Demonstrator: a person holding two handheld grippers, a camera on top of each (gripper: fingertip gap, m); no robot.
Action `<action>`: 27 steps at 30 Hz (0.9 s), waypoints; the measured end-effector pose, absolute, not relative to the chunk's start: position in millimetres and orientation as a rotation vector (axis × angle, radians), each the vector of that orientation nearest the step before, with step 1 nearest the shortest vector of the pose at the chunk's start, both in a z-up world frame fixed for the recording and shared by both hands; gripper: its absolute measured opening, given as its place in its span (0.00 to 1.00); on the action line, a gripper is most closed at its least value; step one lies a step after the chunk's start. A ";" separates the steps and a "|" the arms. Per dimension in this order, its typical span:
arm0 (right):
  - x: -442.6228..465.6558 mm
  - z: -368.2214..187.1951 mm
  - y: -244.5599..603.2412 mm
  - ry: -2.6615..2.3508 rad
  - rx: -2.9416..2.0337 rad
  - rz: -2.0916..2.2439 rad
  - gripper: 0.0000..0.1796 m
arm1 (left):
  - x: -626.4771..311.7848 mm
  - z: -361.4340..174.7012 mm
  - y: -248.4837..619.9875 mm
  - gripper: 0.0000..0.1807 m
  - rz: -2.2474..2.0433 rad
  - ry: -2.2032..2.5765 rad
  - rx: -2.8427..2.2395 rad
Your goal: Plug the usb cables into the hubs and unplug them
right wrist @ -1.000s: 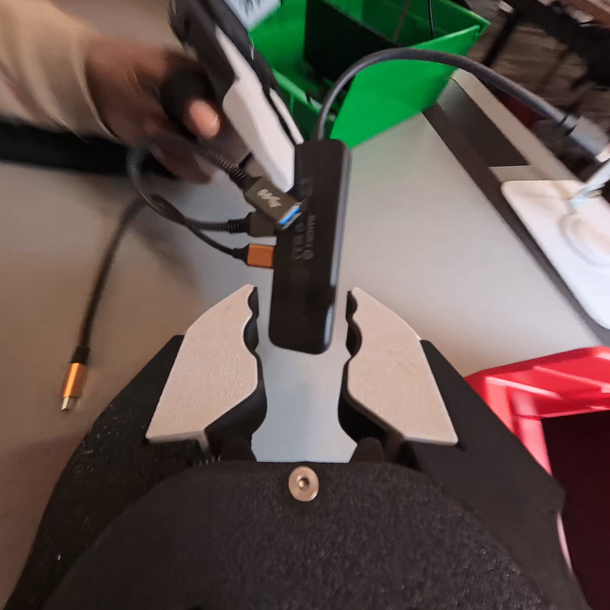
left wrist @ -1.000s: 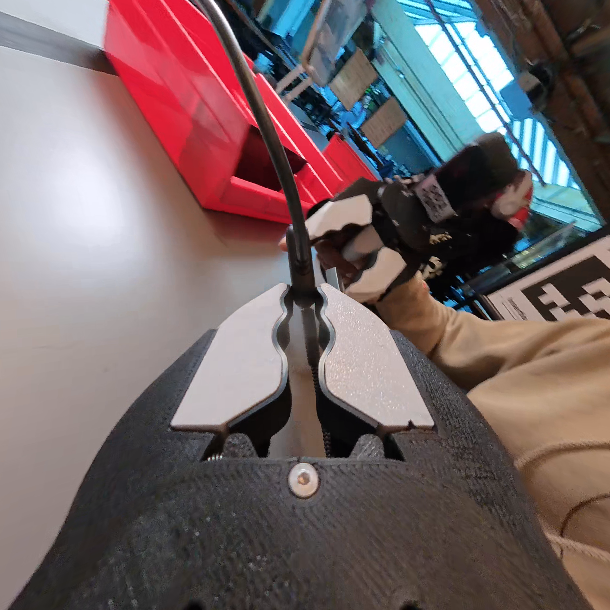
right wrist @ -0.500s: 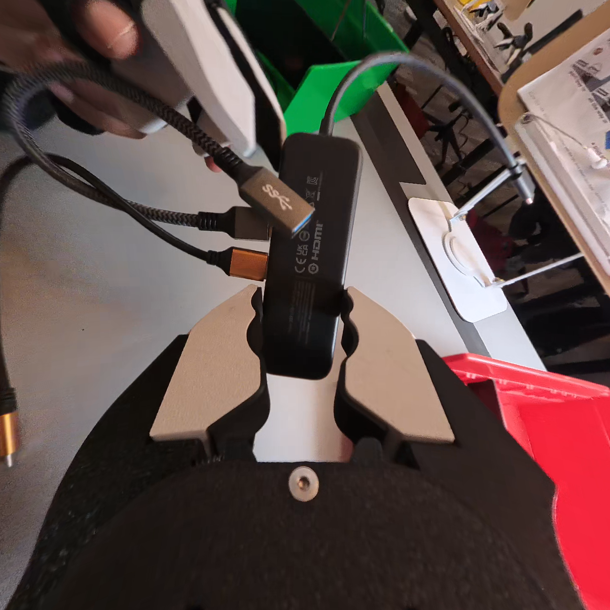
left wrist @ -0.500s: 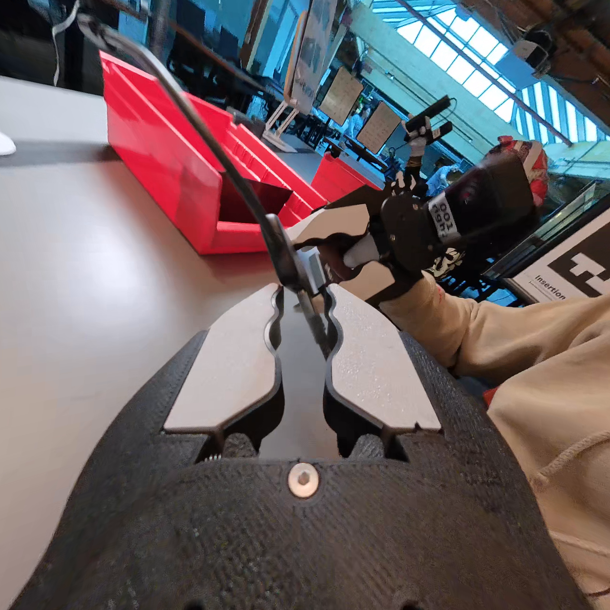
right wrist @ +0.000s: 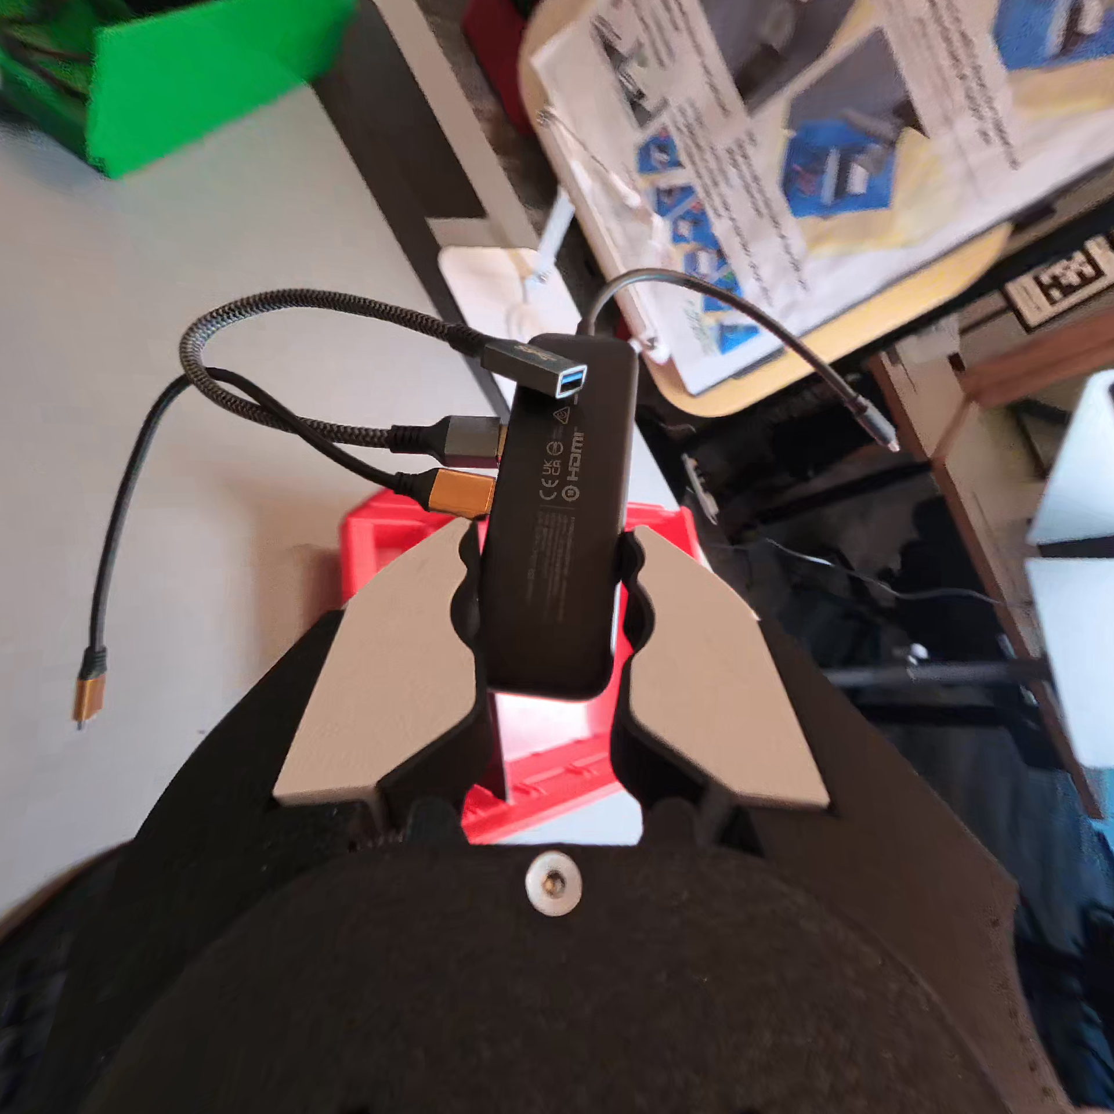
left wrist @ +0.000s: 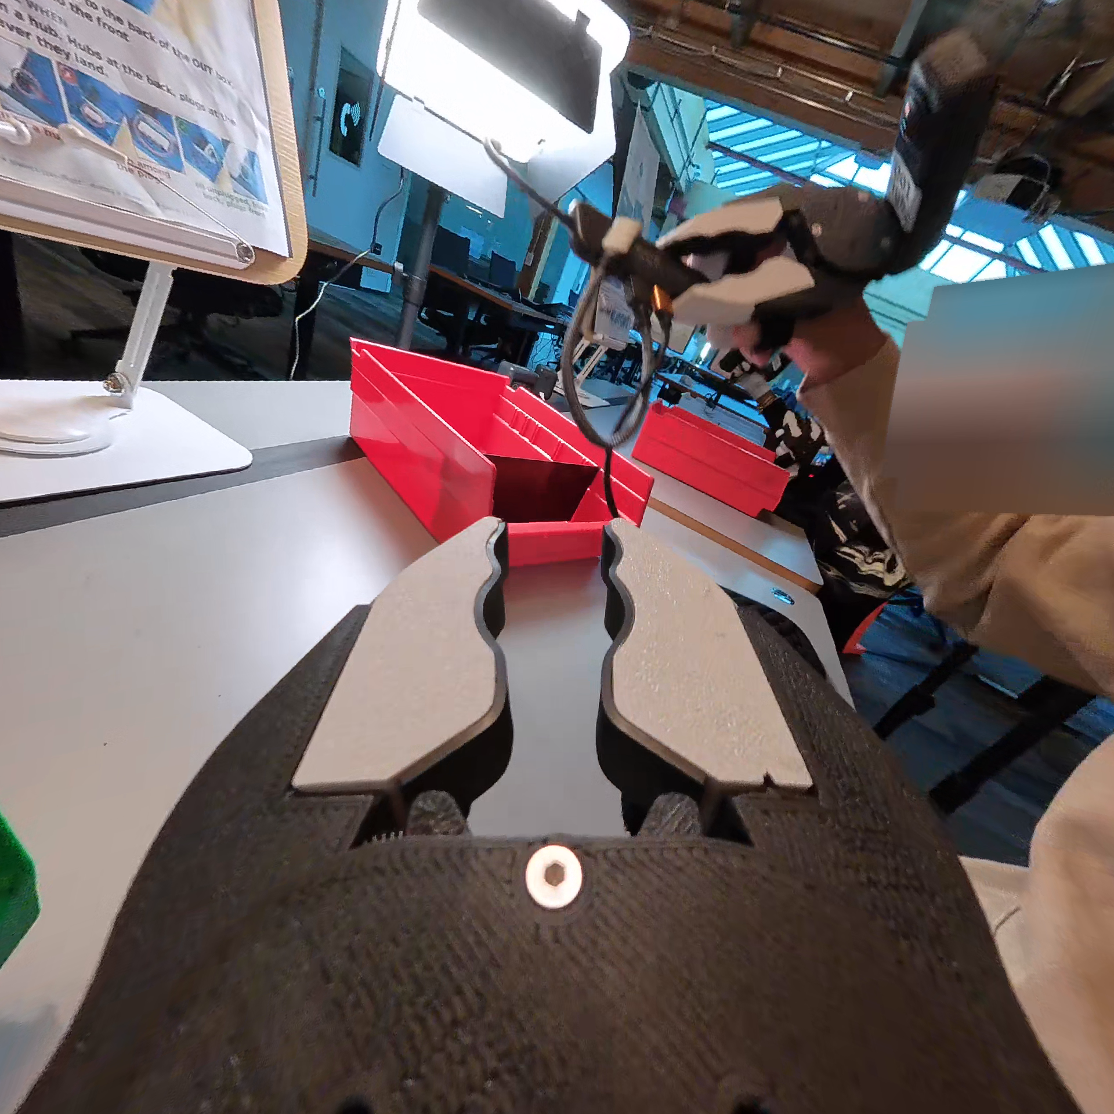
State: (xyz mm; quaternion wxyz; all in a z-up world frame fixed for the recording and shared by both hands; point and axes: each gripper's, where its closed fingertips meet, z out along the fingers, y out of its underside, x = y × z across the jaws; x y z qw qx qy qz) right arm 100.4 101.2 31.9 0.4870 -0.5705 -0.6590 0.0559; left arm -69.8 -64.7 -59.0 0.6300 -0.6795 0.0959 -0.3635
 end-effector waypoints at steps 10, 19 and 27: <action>141.8 59.2 222.2 -1.420 -1.533 -0.188 0.25 | -63.3 -71.5 -62.0 0.14 -0.828 0.250 -1.596; 131.1 -108.3 255.7 -1.462 -1.987 0.142 0.25 | -55.3 -83.5 -60.4 0.14 -0.825 0.286 -1.640; 146.8 -167.7 281.2 -1.566 -2.115 -0.100 0.25 | -55.9 -90.0 -58.4 0.14 -0.808 0.303 -1.660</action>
